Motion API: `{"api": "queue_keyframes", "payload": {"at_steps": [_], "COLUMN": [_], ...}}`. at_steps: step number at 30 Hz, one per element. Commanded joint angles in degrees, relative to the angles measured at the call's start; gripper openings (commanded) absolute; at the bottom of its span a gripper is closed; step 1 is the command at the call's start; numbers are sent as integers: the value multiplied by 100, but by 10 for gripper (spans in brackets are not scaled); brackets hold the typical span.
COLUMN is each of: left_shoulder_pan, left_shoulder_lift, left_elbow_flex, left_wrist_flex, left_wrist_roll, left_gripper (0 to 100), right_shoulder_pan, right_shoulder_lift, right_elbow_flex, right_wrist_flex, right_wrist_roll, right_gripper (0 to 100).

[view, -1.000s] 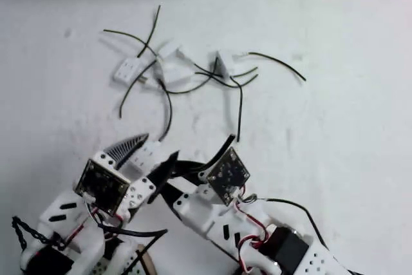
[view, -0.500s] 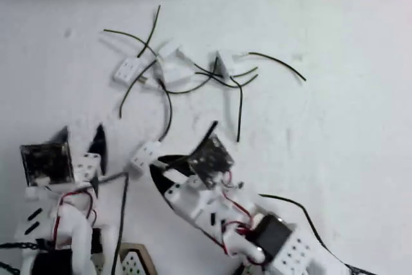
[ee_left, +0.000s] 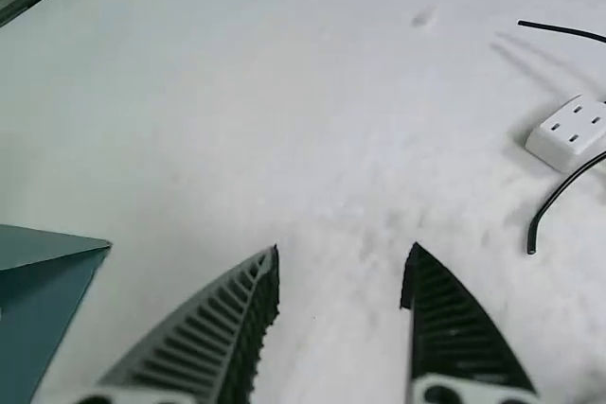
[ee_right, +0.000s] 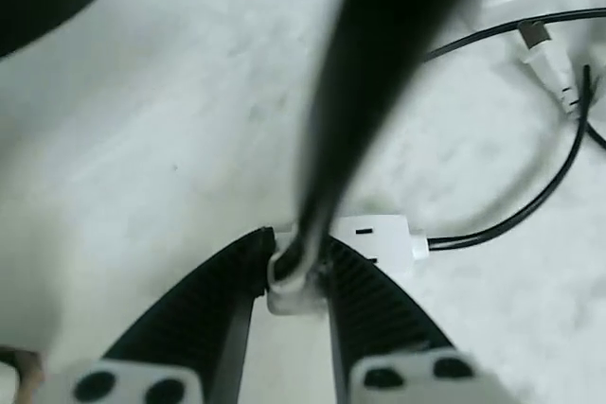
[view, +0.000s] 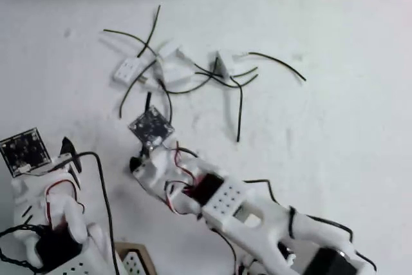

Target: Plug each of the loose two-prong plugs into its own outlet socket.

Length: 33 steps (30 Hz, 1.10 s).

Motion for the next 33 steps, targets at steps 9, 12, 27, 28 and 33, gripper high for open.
{"api": "queue_keyframes", "payload": {"at_steps": [9,12,27,28,33], "left_shoulder_pan": [-31,-31,-31,-31,-31], "left_shoulder_lift": [-40,-40,-40,-40,-40], "left_elbow_flex": [-26,-26,-18,-18,-18], "left_wrist_flex": [0,0,9,9,9], "left_wrist_roll": [70,97,97,97,97], "left_gripper": [218,218,218,218,218], "right_shoulder_pan": [75,75,163,163,180], "right_shoulder_lift": [1218,1332,1587,1719,2062], "right_elbow_flex": [-325,-325,-334,-334,-396], "right_wrist_flex": [-1341,-1393,-1130,-1147,-1156], "right_wrist_roll": [615,651,765,897,1292], "right_gripper": [17,17,17,17,17]}}
